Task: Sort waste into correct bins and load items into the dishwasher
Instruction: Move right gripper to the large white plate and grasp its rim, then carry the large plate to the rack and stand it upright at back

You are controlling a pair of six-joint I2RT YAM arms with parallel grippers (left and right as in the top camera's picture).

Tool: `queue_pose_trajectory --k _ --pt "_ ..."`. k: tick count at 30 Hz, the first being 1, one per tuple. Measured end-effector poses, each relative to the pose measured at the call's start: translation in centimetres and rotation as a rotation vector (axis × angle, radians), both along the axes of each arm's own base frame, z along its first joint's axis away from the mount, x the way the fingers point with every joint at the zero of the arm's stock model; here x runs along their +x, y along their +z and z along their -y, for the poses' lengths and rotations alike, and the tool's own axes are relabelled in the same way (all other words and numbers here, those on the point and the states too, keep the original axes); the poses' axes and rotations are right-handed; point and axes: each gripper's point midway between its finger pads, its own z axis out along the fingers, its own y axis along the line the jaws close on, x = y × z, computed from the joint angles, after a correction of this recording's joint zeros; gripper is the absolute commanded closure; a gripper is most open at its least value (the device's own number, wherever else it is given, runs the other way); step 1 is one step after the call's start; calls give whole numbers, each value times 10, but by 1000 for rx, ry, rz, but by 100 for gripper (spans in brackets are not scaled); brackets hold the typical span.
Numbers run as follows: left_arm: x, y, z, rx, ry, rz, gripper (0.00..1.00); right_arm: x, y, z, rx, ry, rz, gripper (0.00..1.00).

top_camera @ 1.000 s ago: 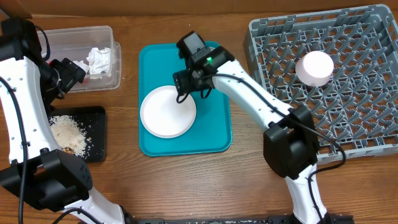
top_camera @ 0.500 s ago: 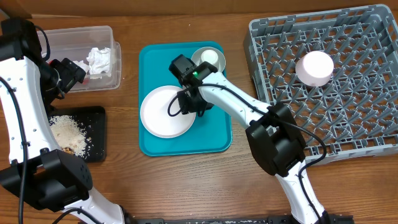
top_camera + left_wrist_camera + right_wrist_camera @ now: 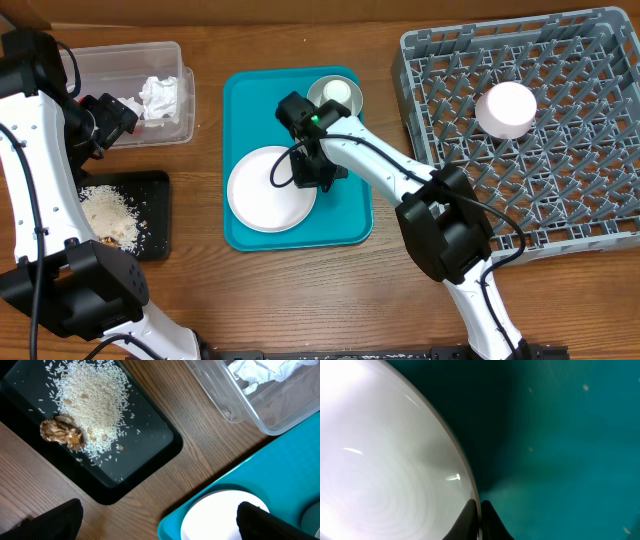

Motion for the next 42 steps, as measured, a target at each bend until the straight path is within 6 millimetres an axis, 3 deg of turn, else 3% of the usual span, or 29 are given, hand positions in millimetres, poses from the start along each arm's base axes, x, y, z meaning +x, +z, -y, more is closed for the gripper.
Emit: queue_pose_trajectory --k 4,8,12,15,17,19,23,29,33,42 --pt "0 0 0 0 0 0 0 13 33 6 -28 -12 45 96" --pt "0 0 0 0 0 0 0 42 90 32 -78 -63 182 96" --pt "0 0 0 0 0 0 0 79 176 93 -167 -191 426 96" --pt "0 0 0 0 0 0 0 100 242 161 -276 -345 634 96" --pt "0 0 0 0 0 0 0 107 272 205 -357 -444 728 96" --pt "0 0 0 0 0 0 0 113 289 245 -435 -536 785 96" --pt "0 0 0 0 0 0 0 124 284 307 -540 -657 781 96" --pt "0 0 0 0 0 0 0 142 239 356 -621 -677 703 96" --pt "0 0 0 0 0 0 0 148 216 360 -639 -646 673 96" --pt "0 0 0 0 0 0 0 154 196 360 -707 -613 692 96"
